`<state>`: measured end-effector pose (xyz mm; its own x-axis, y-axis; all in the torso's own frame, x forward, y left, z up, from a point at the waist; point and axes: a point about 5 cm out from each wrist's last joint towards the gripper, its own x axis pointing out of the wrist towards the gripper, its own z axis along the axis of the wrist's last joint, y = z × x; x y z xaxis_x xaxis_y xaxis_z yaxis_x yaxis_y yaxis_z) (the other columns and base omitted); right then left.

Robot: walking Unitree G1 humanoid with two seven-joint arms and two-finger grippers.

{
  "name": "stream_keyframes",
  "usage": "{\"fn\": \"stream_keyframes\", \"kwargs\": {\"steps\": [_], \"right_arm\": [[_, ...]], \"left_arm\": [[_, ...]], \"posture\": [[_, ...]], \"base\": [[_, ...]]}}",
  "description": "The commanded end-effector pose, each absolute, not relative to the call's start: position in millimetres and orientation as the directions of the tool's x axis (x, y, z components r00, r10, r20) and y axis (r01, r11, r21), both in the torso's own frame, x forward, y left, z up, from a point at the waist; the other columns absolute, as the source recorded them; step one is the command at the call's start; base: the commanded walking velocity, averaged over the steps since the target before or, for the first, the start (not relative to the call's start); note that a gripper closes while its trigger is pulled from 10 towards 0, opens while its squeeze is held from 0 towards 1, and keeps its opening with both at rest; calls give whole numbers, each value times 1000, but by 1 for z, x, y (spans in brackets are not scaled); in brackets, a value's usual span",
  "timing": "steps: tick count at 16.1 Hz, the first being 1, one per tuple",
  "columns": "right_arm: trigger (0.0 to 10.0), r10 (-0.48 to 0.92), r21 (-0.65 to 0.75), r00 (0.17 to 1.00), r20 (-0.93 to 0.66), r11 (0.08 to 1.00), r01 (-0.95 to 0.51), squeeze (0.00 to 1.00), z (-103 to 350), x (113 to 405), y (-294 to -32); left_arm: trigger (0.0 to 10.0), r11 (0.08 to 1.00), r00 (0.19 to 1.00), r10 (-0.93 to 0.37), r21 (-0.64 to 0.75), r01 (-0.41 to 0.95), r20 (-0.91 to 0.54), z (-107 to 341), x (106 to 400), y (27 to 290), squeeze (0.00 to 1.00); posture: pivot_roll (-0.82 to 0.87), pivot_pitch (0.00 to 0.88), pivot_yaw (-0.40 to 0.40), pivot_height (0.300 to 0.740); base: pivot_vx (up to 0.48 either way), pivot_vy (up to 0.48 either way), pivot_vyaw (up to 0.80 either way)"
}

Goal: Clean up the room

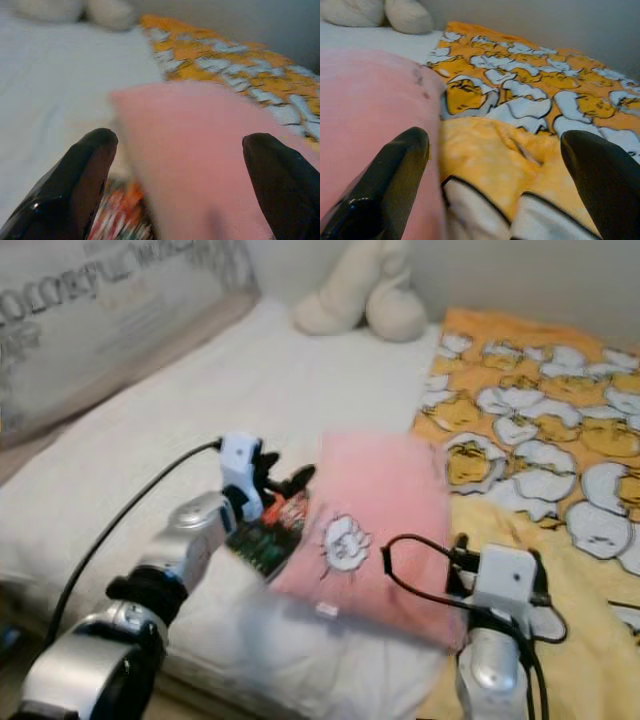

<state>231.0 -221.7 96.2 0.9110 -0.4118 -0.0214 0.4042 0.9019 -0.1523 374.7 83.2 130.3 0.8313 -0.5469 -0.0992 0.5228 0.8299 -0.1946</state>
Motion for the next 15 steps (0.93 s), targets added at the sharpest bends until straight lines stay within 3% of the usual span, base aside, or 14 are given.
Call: {"fn": "stream_keyframes", "kwargs": {"steps": [1, 4, 5, 7, 9, 11, 15], "right_arm": [[10000, -413, -89, 907, -86, 910, 406, 0, 88, 236, -230], [10000, -443, 77, 880, -170, 884, 460, 0, 81, 254, -249], [10000, -490, 124, 856, -162, 851, 511, 0, 88, 262, -267], [10000, -436, 228, 887, -154, 858, 461, 0, 98, 278, -273], [10000, -376, 282, 908, -184, 865, 415, 0, 91, 294, -267], [10000, -234, 438, 937, -258, 836, 330, 0, 78, 319, -239], [10000, -124, 500, 940, -317, 820, 277, 0, 57, 328, -204]], "left_arm": [[10000, 848, 845, -517, -217, 484, -136, 127, 377, 80, 0], [10000, 861, 847, -497, -235, 452, -191, 117, 375, 66, 0], [10000, 843, 834, -519, -274, 463, -189, 117, 373, 50, 0], [10000, 816, 818, -549, -320, 481, -171, 124, 372, 31, 0], [10000, 834, 822, -528, -313, 454, -213, 120, 371, 27, 0], [10000, 859, 830, -492, -304, 413, -263, 113, 368, 26, 0], [10000, 809, 788, -545, -426, 405, -287, 106, 357, 4, 0]], "posture": [[-17, 66, 49, 727], [3, 87, 39, 727], [-5, 97, 30, 727], [-23, 127, 34, 727], [-39, 149, 40, 727], [-45, 225, 62, 727], [-28, 265, 54, 727]], "base": [[0, 0, 0], [0, 0, 0], [0, 0, 0], [0, 0, 0], [0, 0, 0], [0, 0, 0], [0, 0, 0]]}}
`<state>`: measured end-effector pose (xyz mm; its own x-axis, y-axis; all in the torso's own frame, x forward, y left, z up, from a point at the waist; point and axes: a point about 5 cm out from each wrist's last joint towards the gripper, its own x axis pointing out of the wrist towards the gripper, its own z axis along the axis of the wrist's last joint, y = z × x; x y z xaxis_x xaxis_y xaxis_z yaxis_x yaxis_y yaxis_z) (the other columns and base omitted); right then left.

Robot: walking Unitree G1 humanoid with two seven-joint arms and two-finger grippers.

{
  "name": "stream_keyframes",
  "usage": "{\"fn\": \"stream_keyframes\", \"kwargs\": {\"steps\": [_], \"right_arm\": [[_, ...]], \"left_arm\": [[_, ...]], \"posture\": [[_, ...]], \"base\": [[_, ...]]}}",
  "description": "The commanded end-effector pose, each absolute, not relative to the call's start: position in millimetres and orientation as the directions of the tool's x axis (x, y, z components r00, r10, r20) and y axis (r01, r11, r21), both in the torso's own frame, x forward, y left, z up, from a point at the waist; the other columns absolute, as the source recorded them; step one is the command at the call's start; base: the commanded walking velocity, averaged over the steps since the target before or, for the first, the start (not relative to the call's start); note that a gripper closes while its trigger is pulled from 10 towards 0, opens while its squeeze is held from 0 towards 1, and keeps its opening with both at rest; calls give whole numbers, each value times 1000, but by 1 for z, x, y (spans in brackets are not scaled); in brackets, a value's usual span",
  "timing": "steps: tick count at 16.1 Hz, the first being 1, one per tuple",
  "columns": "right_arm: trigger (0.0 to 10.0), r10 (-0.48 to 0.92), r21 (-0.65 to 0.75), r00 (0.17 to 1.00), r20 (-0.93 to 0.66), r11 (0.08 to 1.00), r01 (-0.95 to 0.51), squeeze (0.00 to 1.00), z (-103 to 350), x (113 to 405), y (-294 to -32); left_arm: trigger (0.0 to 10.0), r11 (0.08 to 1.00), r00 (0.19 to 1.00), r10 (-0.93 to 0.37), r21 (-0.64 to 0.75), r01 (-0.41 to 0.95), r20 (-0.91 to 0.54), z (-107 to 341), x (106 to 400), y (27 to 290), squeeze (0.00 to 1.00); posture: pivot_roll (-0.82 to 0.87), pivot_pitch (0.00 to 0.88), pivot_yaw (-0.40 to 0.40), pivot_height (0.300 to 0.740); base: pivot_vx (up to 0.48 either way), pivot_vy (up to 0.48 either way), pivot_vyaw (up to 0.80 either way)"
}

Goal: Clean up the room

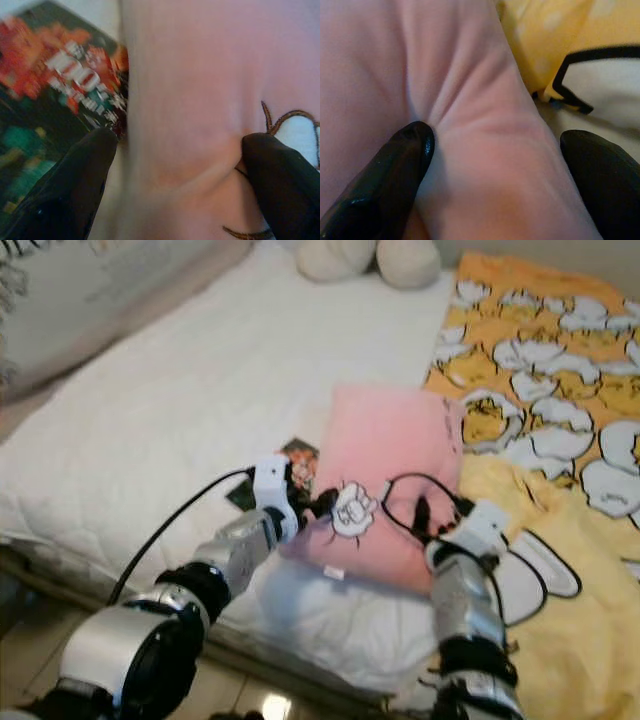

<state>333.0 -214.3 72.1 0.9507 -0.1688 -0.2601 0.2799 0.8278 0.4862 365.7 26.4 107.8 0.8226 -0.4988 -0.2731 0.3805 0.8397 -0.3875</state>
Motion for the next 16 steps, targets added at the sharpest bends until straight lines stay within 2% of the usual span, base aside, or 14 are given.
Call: {"fn": "stream_keyframes", "kwargs": {"steps": [1, 3, 4, 5, 8, 10, 12, 16], "right_arm": [[10000, -120, 497, 938, -325, 822, 277, 0, 55, 330, -201], [10000, -134, 518, 931, -339, 800, 304, 0, 53, 332, -202], [4784, -133, 517, 927, -352, 797, 311, 0, 51, 332, -202], [0, -123, 529, 922, -367, 788, 316, 0, 48, 331, -203], [0, -107, 541, 904, -415, 769, 340, 0, 35, 324, -204], [0, -96, 543, 897, -431, 767, 342, 0, 29, 320, -203], [0, -74, 544, 903, -424, 776, 319, 0, 31, 324, -196], [0, -52, 542, 902, -428, 784, 302, 0, 34, 329, -187]], "left_arm": [[10000, 796, 779, -560, -445, 411, -281, 107, 355, -4, 0], [10000, 731, 726, -643, -479, 486, -244, 112, 346, -28, 0], [4039, 718, 684, -681, -428, 549, -264, 108, 338, -37, 0], [0, 723, 675, -680, -417, 551, -287, 103, 335, -38, 0], [0, 762, 704, -627, -451, 466, -332, 88, 337, -17, 0], [0, 755, 690, -634, -475, 452, -351, 82, 334, -15, 0], [0, 749, 670, -650, -455, 482, -359, 82, 332, -18, 0], [0, 751, 653, -658, -381, 539, -374, 83, 333, -17, 0]], "posture": [[-30, 265, 60, 727], [-45, 249, 57, 727], [-50, 234, 59, 727], [-58, 217, 54, 727], [-47, 200, 59, 727], [-41, 189, 56, 727], [-49, 162, 69, 727], [-40, 144, 45, 727]], "base": [[0, 0, 0], [0, 0, 0], [0, 0, 0], [0, 0, 0], [0, 0, 0], [0, 0, 0], [0, 0, 0], [0, 0, 0]]}}
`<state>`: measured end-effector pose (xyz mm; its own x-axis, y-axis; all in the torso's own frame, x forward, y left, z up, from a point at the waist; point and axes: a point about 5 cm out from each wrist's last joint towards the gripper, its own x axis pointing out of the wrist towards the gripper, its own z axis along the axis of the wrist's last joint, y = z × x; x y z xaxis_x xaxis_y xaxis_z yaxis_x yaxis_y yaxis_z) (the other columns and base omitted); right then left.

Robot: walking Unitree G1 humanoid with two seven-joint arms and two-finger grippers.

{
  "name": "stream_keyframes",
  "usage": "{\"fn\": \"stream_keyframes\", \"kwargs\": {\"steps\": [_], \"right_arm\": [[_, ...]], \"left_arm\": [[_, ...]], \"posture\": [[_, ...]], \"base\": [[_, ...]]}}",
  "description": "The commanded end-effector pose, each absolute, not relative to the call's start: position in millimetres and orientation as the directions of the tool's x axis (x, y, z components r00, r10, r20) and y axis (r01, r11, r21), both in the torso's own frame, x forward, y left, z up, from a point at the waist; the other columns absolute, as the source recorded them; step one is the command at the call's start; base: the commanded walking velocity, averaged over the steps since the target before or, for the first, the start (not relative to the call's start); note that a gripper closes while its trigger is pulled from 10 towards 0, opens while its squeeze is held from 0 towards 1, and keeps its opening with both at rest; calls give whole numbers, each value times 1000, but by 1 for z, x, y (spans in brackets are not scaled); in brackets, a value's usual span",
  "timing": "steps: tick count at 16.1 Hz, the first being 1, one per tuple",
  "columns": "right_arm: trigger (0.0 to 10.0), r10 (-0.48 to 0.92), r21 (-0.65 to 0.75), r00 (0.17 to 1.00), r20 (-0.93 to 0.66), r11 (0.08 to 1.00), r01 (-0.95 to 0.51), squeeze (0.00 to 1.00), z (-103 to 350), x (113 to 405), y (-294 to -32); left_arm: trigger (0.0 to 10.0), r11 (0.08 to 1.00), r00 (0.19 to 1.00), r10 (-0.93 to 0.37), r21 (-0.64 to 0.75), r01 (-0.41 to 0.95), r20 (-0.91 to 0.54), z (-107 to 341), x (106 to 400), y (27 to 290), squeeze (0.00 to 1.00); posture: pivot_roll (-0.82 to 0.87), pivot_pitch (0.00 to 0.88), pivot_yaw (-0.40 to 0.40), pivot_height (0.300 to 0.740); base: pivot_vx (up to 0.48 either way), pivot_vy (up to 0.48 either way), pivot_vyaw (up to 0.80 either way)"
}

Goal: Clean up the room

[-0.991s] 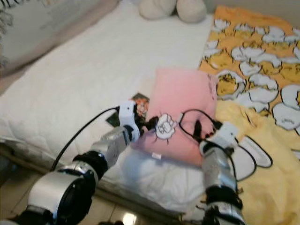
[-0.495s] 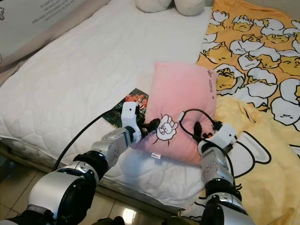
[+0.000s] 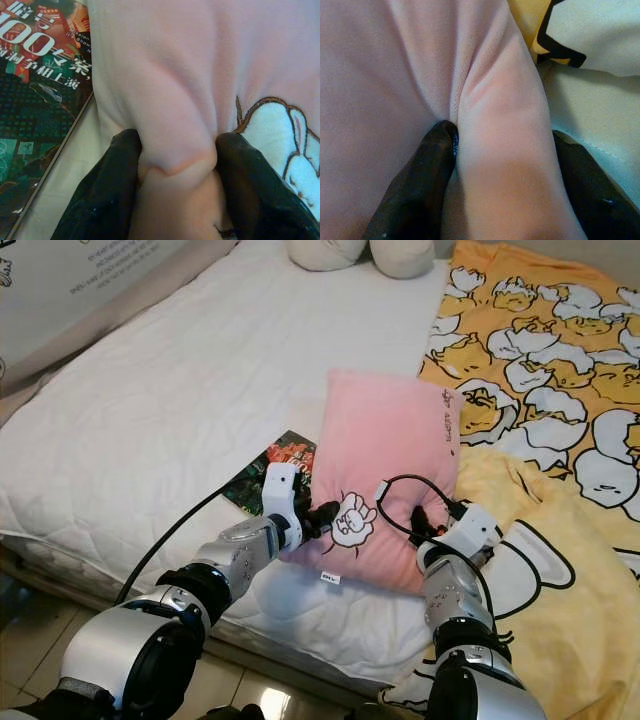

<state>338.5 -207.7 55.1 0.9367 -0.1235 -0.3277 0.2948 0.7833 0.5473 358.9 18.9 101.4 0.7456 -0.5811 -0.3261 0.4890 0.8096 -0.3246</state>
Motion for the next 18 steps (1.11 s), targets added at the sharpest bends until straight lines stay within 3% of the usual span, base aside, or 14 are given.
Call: {"fn": "stream_keyframes", "kwargs": {"steps": [1, 4, 5, 10, 15, 17, 18], "right_arm": [[0, -54, 545, 901, -430, 780, 307, 0, 33, 329, -186], [0, -56, 558, 893, -446, 763, 327, 0, 28, 326, -182], [0, -59, 566, 894, -444, 755, 331, 0, 28, 326, -182], [0, -89, 540, 888, -452, 765, 351, 0, 27, 325, -187], [0, -106, 545, 880, -463, 750, 376, 0, 25, 324, -184], [0, -146, 527, 940, -310, 796, 297, 0, 62, 348, -188], [0, -176, 488, 972, -155, 842, 230, 0, 97, 362, -193]], "left_arm": [[0, 751, 655, -658, -384, 537, -372, 83, 333, -16, 0], [0, 766, 665, -643, -322, 557, -380, 80, 334, -12, 0], [0, 810, 718, -587, -269, 521, -374, 81, 338, -5, 0], [0, 776, 689, -631, -284, 563, -357, 85, 337, -10, 0], [0, 770, 689, -637, -258, 583, -346, 89, 340, -11, 0], [0, 750, 715, -661, -168, 640, -229, 124, 357, -12, 0], [0, 749, 738, -662, -147, 646, -126, 154, 372, -5, 0]], "posture": [[-36, 146, 47, 727], [-24, 132, 45, 727], [-16, 95, 34, 727], [-8, 20, 48, 727], [-12, 0, 63, 727], [-9, 0, 73, 727], [-5, 0, 83, 727]], "base": [[0, 0, 0], [0, 0, 0], [0, 0, 0], [0, 0, 0], [0, 0, 0], [0, 0, 0], [0, 0, 0]]}}
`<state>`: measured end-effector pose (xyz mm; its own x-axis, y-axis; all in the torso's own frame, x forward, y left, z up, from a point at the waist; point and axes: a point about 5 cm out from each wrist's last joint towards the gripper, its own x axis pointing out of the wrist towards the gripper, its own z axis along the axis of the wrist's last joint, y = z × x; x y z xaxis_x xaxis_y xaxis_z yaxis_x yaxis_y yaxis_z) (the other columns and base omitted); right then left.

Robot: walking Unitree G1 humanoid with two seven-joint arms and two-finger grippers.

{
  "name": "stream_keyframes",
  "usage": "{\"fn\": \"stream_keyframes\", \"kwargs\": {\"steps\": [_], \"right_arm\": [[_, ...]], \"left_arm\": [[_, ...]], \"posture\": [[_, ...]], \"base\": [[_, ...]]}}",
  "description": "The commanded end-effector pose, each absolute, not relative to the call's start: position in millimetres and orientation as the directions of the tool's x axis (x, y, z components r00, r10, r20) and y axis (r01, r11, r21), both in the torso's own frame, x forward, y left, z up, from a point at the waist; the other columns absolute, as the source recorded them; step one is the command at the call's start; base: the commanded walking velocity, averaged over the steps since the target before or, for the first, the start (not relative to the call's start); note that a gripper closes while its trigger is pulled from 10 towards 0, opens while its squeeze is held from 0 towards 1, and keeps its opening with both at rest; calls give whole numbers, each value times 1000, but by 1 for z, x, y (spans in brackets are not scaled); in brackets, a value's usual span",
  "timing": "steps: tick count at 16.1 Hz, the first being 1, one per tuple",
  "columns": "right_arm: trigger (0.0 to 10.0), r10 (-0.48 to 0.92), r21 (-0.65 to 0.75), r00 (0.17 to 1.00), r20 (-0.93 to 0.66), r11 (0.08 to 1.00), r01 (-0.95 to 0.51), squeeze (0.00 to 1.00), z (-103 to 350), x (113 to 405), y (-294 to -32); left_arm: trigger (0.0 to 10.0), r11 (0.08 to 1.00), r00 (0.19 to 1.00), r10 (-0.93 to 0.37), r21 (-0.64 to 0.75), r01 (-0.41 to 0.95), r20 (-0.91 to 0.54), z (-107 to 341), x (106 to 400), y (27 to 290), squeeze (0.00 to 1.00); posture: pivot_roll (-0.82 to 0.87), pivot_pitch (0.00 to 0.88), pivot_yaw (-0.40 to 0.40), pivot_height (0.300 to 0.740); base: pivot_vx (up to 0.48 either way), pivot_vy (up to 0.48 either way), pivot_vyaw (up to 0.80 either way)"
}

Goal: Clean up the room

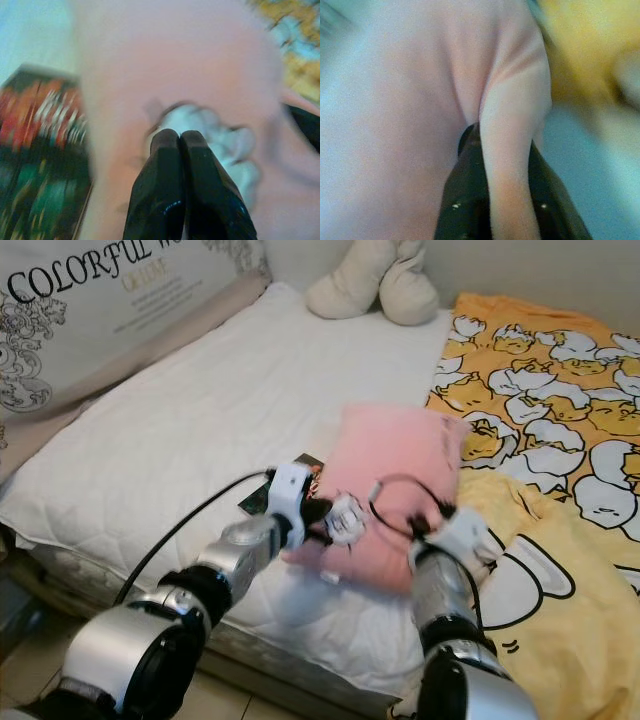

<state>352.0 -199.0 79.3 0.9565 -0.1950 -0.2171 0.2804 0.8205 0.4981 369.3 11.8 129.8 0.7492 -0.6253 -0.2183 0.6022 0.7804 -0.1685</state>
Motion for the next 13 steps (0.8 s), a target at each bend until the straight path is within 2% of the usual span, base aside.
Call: {"fn": "stream_keyframes", "kwargs": {"steps": [1, 4, 6, 7, 8, 10, 13], "right_arm": [[0, -190, 470, 982, 5, 867, 166, 0, 134, 372, -195], [0, -219, 438, 964, 154, 889, 132, 0, 169, 370, -200], [0, -233, 435, 965, 116, 886, 162, 0, 153, 362, -200], [0, -243, 433, 968, 58, 880, 195, 0, 136, 357, -200], [0, -262, 406, 965, -9, 881, 243, 0, 113, 344, -205], [0, -304, 381, 948, -98, 868, 318, 0, 88, 327, -217], [0, -416, 325, 867, -275, 808, 491, 0, 43, 288, -257]], "left_arm": [[0, 746, 750, -661, -112, 656, -16, 187, 385, 3, 0], [0, 728, 721, -673, -24, 685, 163, 242, 398, 18, 0], [0, 733, 718, -670, 14, 680, 188, 256, 401, 22, 0], [4667, 747, 732, -660, 37, 664, 172, 255, 401, 23, 0], [10000, 763, 755, -645, 44, 645, 119, 241, 401, 24, 0], [10000, 762, 758, -645, 2, 648, 92, 228, 400, 28, 0], [10000, 756, 758, -650, -62, 652, 58, 212, 398, 34, 0]], "posture": [[-4, 0, 84, 727], [-2, 0, 85, 727], [7, 0, 84, 727], [10, 0, 83, 727], [15, 0, 78, 727], [15, 0, 73, 727], [15, 0, 68, 727]], "base": [[0, 0, 0], [0, 0, 0], [0, 0, 0], [0, 0, 0], [0, 0, 0], [0, 0, 0], [0, 0, 0]]}}
